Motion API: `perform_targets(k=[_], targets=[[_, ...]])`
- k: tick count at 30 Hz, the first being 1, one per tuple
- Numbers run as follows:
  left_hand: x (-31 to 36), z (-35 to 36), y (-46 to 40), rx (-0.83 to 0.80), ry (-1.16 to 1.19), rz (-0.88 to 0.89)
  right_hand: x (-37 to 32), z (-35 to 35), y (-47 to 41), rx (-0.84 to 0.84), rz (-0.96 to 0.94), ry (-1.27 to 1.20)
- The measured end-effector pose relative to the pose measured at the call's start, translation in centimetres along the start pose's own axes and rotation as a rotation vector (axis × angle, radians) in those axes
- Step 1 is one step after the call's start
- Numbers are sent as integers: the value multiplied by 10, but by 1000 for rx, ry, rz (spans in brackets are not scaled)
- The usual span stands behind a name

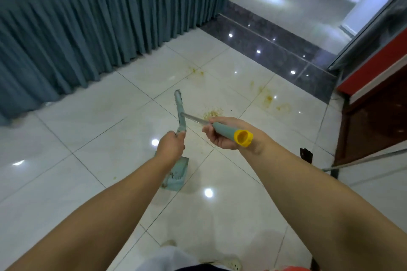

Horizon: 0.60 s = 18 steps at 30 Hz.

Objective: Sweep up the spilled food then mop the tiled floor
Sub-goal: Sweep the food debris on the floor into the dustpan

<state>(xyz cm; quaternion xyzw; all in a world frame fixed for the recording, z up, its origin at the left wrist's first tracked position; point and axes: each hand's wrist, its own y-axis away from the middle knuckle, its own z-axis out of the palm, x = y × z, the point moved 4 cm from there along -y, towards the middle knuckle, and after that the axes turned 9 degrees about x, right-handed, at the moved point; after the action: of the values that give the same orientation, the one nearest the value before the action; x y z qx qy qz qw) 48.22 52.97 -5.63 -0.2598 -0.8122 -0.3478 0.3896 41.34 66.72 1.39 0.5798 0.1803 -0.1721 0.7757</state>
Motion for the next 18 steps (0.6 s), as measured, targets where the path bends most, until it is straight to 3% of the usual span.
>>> perform_targets(k=[7, 12, 18], targets=[[-50, -79, -13, 174, 62, -32, 21, 56, -16, 43, 12, 58], [-89, -135, -19, 326, 114, -81, 57, 77, -34, 18, 85, 238], [-135, -202, -18, 526, 204, -197, 94, 115, -65, 43, 190, 255]])
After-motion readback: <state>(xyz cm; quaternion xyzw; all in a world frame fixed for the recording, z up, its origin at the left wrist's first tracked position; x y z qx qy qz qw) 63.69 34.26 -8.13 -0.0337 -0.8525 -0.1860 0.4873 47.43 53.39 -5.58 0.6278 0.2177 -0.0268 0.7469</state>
